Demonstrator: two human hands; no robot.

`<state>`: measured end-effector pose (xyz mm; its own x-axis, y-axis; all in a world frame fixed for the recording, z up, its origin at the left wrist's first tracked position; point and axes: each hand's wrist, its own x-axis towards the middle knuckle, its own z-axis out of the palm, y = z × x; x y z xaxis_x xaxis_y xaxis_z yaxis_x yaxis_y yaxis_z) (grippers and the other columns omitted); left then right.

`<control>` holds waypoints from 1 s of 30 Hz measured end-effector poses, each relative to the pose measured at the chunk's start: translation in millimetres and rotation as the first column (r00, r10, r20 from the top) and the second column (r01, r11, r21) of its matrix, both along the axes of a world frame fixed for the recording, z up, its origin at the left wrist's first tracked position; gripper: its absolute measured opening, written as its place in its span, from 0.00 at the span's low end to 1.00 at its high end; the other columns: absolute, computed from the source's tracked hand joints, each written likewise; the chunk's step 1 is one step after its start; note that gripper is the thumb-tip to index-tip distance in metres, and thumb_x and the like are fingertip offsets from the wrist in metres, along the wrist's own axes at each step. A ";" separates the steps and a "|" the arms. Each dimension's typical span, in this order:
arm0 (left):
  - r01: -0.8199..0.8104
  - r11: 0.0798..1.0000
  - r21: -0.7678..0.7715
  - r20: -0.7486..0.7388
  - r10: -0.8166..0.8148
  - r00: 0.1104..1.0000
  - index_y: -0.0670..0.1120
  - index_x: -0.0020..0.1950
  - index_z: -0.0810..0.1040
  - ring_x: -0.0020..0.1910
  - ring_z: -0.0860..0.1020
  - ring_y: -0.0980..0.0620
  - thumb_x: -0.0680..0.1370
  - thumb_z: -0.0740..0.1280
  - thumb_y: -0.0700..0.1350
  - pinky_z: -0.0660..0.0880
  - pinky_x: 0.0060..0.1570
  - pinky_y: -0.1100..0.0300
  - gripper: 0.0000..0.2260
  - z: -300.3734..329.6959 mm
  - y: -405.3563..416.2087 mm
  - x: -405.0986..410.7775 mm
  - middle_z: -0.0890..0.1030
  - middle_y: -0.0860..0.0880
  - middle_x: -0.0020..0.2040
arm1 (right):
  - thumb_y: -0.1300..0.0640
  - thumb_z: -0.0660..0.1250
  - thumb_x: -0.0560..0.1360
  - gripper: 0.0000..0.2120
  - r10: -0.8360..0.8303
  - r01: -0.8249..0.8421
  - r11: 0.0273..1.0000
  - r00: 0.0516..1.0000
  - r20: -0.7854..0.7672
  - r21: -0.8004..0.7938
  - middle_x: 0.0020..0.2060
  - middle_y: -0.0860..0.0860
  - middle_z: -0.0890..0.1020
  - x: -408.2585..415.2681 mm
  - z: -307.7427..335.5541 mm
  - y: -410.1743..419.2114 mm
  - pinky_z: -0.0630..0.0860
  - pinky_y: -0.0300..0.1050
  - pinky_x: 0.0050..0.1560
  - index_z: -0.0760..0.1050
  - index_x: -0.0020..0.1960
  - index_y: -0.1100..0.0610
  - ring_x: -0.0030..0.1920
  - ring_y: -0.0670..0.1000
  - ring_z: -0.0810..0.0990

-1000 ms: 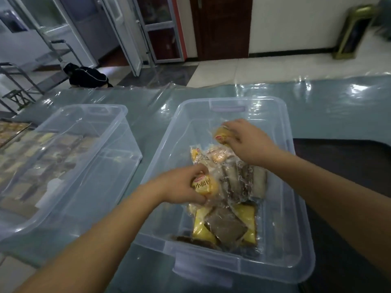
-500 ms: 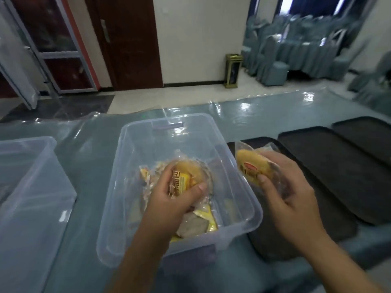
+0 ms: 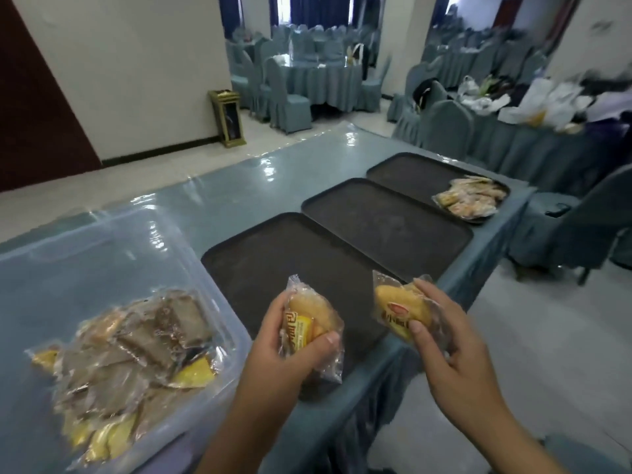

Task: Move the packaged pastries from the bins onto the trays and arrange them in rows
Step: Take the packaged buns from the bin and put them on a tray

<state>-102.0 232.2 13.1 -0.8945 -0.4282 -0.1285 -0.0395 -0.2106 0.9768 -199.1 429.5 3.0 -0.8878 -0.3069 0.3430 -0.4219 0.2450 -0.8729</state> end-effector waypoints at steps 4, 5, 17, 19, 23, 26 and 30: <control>0.034 0.998 0.057 0.082 -0.039 0.996 0.64 0.60 0.77 0.46 0.85 0.48 0.60 0.80 0.48 0.81 0.41 0.53 0.30 -21.7 30.2 -60.5 0.85 0.48 0.49 | 0.53 0.63 0.79 0.26 0.006 -0.002 0.999 0.996 0.093 -0.044 0.67 0.36 0.72 -54.4 -9.7 39.0 0.77 0.53 0.63 0.64 0.72 0.32 0.65 0.43 0.75; 0.040 0.997 0.065 0.096 -0.046 0.994 0.65 0.60 0.77 0.48 0.85 0.46 0.59 0.80 0.49 0.82 0.43 0.50 0.31 -26.1 38.5 -77.4 0.85 0.47 0.50 | 0.55 0.63 0.79 0.27 0.004 0.002 0.998 0.995 0.096 -0.062 0.68 0.36 0.72 -70.5 -8.7 49.7 0.77 0.53 0.63 0.63 0.72 0.31 0.65 0.43 0.75; 0.160 0.983 0.092 0.164 -0.173 0.971 0.60 0.57 0.81 0.54 0.83 0.39 0.66 0.79 0.47 0.78 0.56 0.36 0.22 -41.6 152.5 -263.2 0.84 0.43 0.55 | 0.53 0.64 0.76 0.28 -0.109 0.134 0.982 0.978 0.177 -0.135 0.62 0.33 0.74 -238.5 -32.5 181.9 0.80 0.42 0.56 0.64 0.74 0.46 0.60 0.42 0.78; 0.198 0.976 0.096 0.171 -0.212 0.962 0.59 0.58 0.81 0.55 0.83 0.38 0.68 0.79 0.45 0.79 0.55 0.37 0.21 -42.5 168.2 -289.7 0.84 0.42 0.55 | 0.57 0.64 0.78 0.24 -0.111 0.142 0.979 0.973 0.201 -0.148 0.62 0.38 0.75 -258.9 -31.9 200.7 0.80 0.44 0.56 0.66 0.72 0.45 0.60 0.43 0.78; 0.243 0.967 0.080 0.194 -0.254 0.948 0.59 0.57 0.81 0.54 0.83 0.39 0.68 0.80 0.44 0.78 0.54 0.33 0.21 -45.4 190.9 -349.0 0.84 0.43 0.54 | 0.56 0.64 0.76 0.21 -0.145 0.185 0.967 0.966 0.215 -0.177 0.60 0.42 0.77 -300.2 -34.1 228.5 0.80 0.40 0.53 0.69 0.66 0.40 0.58 0.44 0.80; 0.247 0.967 0.065 0.216 -0.256 0.942 0.57 0.58 0.81 0.52 0.83 0.40 0.67 0.79 0.45 0.79 0.53 0.33 0.21 -51.5 202.5 -396.7 0.84 0.43 0.53 | 0.56 0.65 0.76 0.21 -0.169 0.215 0.960 0.956 0.240 -0.181 0.60 0.43 0.78 -335.3 -42.3 241.6 0.80 0.37 0.51 0.70 0.65 0.38 0.57 0.44 0.80; 0.263 0.963 0.066 0.251 -0.271 0.929 0.55 0.61 0.79 0.51 0.84 0.40 0.68 0.78 0.43 0.79 0.52 0.34 0.23 -69.8 211.3 -479.6 0.85 0.46 0.51 | 0.63 0.65 0.78 0.24 -0.167 0.210 0.969 0.945 0.280 -0.129 0.61 0.45 0.79 -405.3 -52.6 266.0 0.80 0.37 0.51 0.71 0.66 0.39 0.57 0.44 0.81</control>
